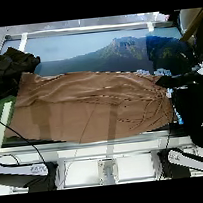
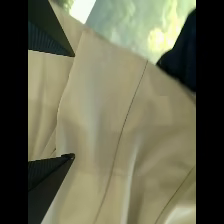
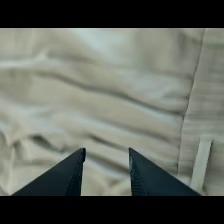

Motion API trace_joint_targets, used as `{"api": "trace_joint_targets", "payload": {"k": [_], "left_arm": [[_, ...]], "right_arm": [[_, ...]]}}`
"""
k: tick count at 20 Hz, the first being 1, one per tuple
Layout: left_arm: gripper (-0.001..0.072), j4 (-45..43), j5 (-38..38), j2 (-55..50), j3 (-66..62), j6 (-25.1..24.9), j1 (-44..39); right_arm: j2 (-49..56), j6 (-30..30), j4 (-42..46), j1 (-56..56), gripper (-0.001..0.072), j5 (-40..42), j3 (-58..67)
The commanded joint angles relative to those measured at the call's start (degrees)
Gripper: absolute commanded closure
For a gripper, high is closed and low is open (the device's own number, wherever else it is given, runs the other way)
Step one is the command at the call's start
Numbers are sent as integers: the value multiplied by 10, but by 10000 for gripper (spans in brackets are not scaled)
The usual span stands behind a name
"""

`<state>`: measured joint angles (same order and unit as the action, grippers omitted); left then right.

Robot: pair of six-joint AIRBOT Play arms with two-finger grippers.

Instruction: Fold the clothes and pants, and hang the long-sleeved shirts on hangers.

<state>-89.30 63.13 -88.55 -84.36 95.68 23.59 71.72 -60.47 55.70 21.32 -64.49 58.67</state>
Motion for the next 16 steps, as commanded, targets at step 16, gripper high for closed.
{"api": "trace_joint_targets", "payload": {"k": [16], "left_arm": [[3, 335, -24, 334, 527, -189, 600]], "right_arm": [[-321, 10, 39, 240, 368, -172, -129]]}}
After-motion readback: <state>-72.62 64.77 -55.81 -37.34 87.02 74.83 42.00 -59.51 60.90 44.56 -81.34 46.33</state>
